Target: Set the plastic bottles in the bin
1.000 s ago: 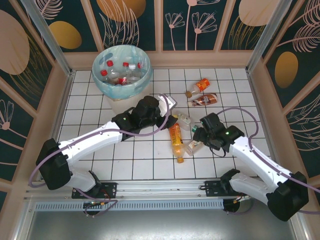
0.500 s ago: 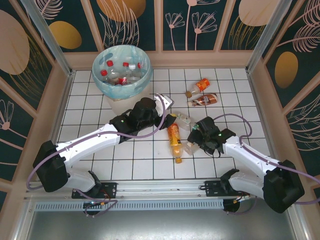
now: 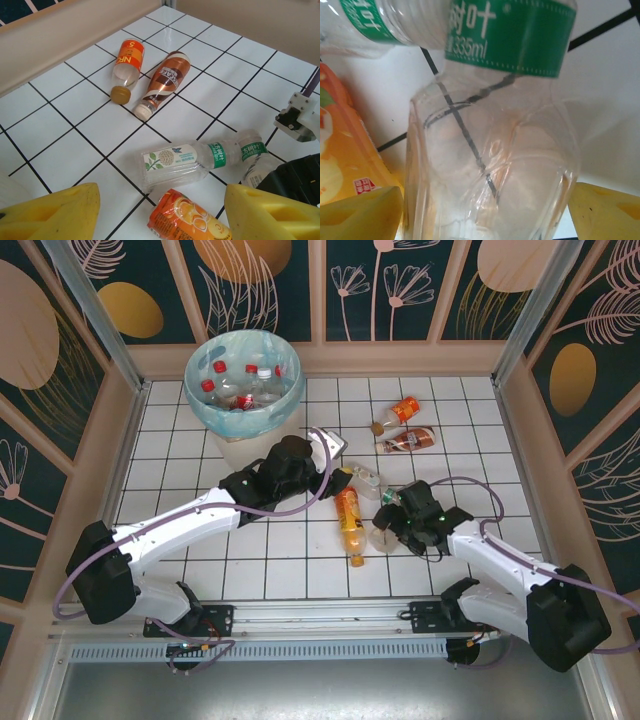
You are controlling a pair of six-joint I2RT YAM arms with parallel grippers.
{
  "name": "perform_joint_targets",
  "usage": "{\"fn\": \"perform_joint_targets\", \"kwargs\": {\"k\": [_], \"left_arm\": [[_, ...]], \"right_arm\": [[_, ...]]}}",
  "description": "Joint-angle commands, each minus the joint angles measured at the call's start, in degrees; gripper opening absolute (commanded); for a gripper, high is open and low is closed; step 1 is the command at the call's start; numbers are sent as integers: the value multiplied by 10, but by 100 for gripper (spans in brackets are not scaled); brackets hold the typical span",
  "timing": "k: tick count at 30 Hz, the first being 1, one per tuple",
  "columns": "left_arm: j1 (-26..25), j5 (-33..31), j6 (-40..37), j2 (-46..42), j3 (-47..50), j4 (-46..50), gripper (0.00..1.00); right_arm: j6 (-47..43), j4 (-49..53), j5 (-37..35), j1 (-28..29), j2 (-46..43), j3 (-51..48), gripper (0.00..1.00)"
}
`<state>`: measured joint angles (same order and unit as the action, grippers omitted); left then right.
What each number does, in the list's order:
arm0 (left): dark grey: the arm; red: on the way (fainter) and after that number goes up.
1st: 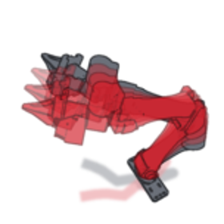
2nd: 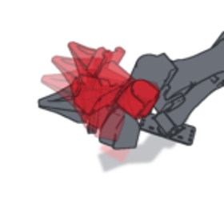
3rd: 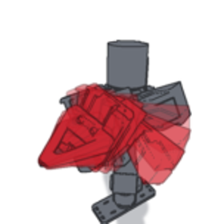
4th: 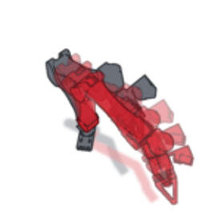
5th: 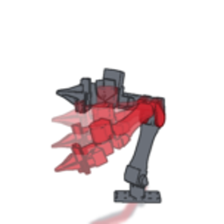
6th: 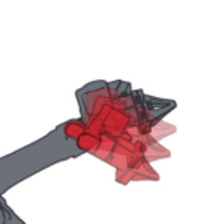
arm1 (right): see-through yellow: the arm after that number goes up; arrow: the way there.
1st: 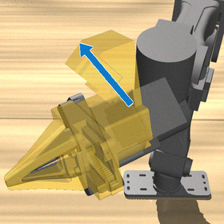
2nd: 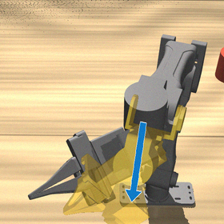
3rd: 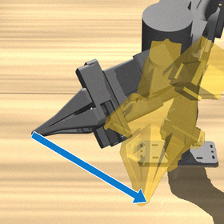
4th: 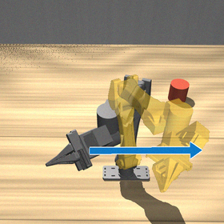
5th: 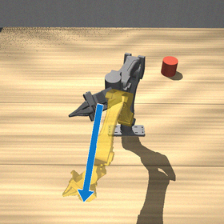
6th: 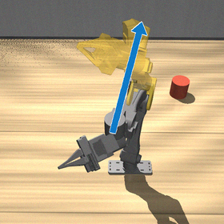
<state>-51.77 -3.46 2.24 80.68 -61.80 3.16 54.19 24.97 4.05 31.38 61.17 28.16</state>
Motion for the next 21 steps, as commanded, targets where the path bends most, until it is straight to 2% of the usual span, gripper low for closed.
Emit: {"fn": "perform_joint_targets", "kwargs": {"k": [1, 5, 9, 15, 21], "left_arm": [[-2, 0, 6, 7, 1, -13, 67], [-2, -4, 6, 6, -2, -10, 68], [-2, -16, 17, 7, -18, 0, 68], [-2, -52, 65, 4, -88, 29, 69], [-1, -41, 118, 2, -189, 57, 73]], "right_arm": [[3, -25, 28, -20, -7, -14, 85], [-5, -23, 31, -28, -18, -11, 75], [-23, 27, 2, -29, -38, 15, 62], [-57, 120, -35, -28, -80, 72, 60], [-125, 119, -11, -27, -153, 127, 58]]}}
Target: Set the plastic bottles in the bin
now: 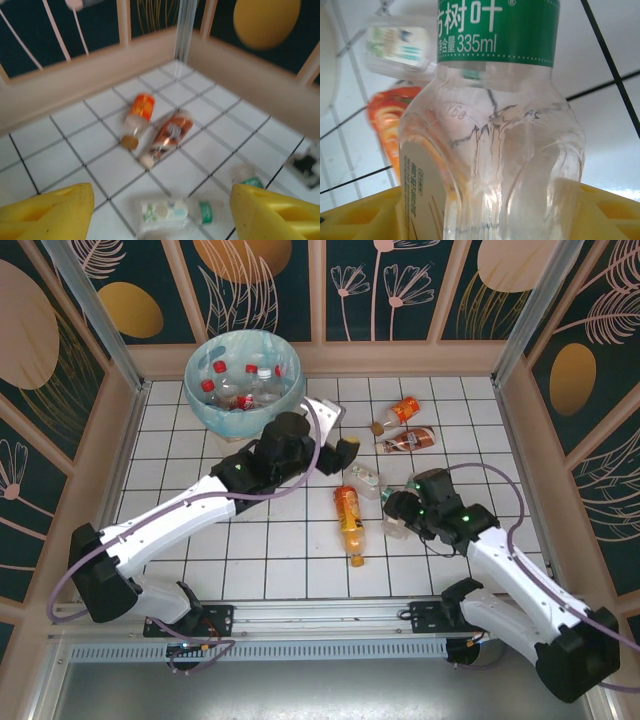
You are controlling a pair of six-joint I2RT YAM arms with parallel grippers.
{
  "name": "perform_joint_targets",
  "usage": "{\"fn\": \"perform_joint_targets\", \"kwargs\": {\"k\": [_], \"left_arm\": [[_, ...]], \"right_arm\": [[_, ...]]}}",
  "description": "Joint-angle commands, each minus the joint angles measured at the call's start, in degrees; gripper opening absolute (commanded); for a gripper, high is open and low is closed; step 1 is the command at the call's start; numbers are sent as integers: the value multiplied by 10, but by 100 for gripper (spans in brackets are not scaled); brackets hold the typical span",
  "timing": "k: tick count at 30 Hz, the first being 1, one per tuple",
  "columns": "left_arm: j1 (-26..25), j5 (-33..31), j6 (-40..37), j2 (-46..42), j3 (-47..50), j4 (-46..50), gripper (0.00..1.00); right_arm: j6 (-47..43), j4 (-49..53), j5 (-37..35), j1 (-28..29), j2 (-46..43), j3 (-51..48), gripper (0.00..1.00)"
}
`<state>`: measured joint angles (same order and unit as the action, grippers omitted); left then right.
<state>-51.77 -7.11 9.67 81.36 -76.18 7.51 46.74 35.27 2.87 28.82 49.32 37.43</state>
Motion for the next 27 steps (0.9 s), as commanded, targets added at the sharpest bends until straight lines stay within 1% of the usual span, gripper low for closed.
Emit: {"fn": "perform_joint_targets", "kwargs": {"k": [1, 4, 7, 10, 13, 15, 17, 22, 27], "left_arm": [[-1, -1, 53, -2, -64, 20, 74], [-1, 22, 82, 15, -118, 42, 74], [2, 57, 114, 35, -157, 59, 75], [12, 110, 148, 49, -161, 47, 75], [30, 179, 193, 67, -164, 41, 74], [41, 228, 217, 75, -162, 33, 74], [46, 259, 229, 77, -155, 26, 73], [49, 311, 239, 78, -144, 22, 73], [52, 337, 252, 69, -121, 23, 73]], "right_arm": [[-65, 3, 10, -2, -49, 41, 57], [-104, -54, 56, -1, -80, 50, 55], [-132, -130, 123, 2, -103, 46, 53], [-145, -204, 183, 11, -111, 37, 52], [-154, -262, 218, 27, -107, 35, 51], [-163, -283, 225, 53, -101, 39, 50], [-176, -292, 221, 79, -91, 45, 50], [-193, -294, 196, 130, -67, 58, 50], [-189, -303, 176, 149, -60, 57, 50]]}}
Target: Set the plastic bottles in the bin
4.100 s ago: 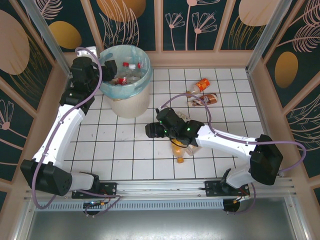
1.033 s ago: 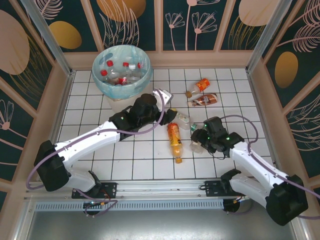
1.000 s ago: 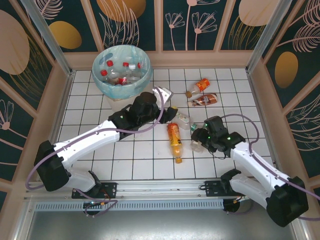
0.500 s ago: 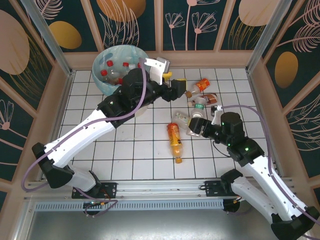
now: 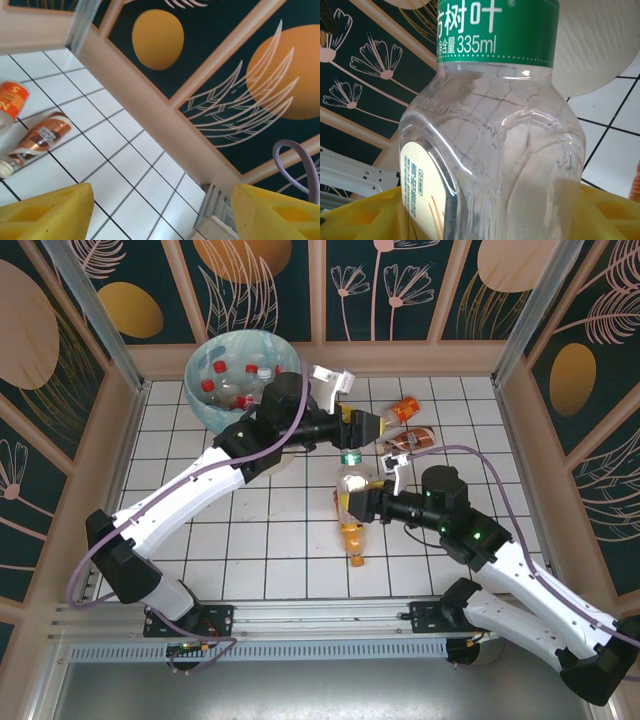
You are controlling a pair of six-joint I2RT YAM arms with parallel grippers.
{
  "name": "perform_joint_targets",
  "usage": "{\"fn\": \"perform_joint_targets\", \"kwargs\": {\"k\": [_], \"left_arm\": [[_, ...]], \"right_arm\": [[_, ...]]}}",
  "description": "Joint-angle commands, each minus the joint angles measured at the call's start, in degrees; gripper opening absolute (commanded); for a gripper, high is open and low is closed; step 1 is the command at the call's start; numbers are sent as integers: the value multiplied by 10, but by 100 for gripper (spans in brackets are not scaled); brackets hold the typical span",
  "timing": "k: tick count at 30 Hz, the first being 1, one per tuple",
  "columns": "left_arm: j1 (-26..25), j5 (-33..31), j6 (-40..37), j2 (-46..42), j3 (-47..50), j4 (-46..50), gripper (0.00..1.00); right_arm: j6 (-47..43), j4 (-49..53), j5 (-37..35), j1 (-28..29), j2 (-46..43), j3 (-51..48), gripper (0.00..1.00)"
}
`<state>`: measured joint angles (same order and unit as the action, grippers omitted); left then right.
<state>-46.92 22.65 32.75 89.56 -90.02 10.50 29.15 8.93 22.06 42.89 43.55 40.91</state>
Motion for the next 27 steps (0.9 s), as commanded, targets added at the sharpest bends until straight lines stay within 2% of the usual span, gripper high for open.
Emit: {"fn": "perform_joint_targets", "kwargs": {"k": [1, 14, 21, 27], "left_arm": [[4, 41, 23, -17, 23, -5, 73], [15, 45, 48, -60, 54, -28, 75], [17, 57, -12, -58, 49, 32, 76], [20, 46, -2, -62, 64, 26, 77]], "right_arm": [[-12, -41, -21, 10, -4, 23, 50], [-21, -33, -37, 13, -9, 31, 48], [-23, -40, -44, 14, -15, 33, 48], [-24, -42, -39, 15, -13, 36, 48]]}}
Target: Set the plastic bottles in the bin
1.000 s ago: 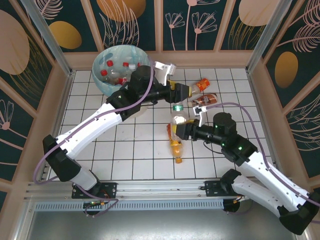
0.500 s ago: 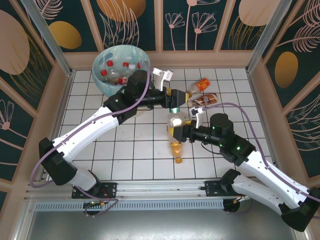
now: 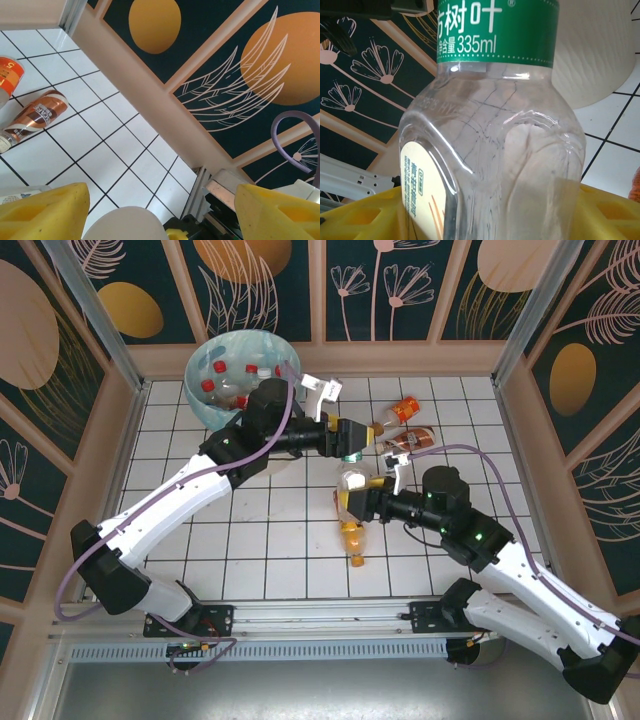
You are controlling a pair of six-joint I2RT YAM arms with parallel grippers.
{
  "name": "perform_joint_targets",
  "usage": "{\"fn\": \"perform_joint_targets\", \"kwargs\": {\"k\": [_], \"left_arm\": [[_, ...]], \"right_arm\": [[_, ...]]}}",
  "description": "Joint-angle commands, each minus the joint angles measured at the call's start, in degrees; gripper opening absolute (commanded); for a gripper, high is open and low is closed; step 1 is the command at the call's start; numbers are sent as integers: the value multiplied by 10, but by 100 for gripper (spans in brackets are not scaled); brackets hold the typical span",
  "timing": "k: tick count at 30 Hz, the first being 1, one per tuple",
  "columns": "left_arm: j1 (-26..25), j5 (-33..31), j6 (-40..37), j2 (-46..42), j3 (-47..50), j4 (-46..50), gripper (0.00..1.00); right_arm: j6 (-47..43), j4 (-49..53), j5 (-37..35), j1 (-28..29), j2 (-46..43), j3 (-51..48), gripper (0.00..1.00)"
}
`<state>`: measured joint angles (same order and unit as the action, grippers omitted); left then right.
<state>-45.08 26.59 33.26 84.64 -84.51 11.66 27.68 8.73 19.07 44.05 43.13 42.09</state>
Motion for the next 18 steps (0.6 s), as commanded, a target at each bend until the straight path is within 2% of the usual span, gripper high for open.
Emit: {"fn": "perform_joint_targets", "kwargs": {"k": [1, 4, 7, 11, 18], "left_arm": [[2, -1, -5, -14, 10, 14, 77], [6, -6, 6, -16, 14, 9, 77], [7, 23, 10, -13, 17, -5, 73], [7, 45, 15, -10, 17, -13, 61], [8, 26, 14, -21, 18, -19, 34]], "right_arm": [[-9, -41, -8, 3, -9, 23, 48], [-10, -39, -7, 3, -9, 25, 48], [-13, -37, -10, 4, -9, 28, 48], [-15, -37, -12, 4, -10, 28, 48], [-14, -44, -23, 5, -11, 25, 52]]}}
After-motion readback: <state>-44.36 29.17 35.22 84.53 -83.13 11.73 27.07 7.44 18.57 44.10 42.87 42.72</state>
